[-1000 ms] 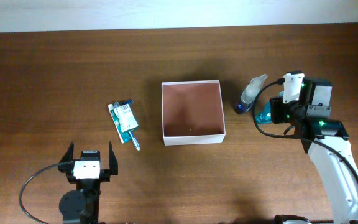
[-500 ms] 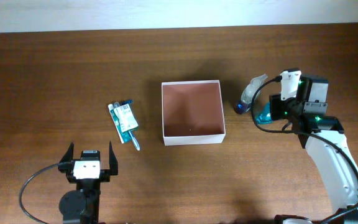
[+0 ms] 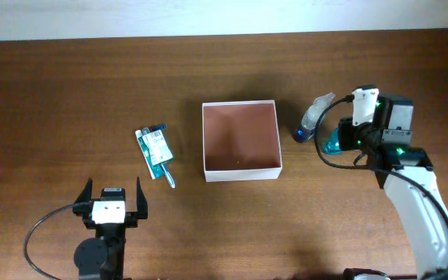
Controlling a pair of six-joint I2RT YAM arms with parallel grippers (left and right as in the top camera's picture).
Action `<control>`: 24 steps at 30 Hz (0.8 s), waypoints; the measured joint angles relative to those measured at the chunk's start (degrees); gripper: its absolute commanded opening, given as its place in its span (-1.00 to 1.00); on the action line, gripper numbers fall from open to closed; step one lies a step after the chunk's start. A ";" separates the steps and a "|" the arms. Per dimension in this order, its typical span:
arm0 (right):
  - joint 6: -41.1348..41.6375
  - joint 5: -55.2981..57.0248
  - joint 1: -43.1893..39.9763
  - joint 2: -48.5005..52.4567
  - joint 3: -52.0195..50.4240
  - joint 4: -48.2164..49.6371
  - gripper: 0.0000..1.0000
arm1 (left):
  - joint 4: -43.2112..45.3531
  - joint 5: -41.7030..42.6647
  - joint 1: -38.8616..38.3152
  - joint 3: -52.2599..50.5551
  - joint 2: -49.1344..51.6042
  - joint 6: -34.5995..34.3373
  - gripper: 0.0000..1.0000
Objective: Pack container
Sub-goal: 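Close right gripper on Listerine cap and lift it, then carry Listerine over the box and lower it into the back corner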
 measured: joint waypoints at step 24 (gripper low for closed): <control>13.77 -12.33 12.72 -20.57 5.25 -11.58 -0.51 | 0.00 0.00 0.00 0.00 0.00 0.00 0.99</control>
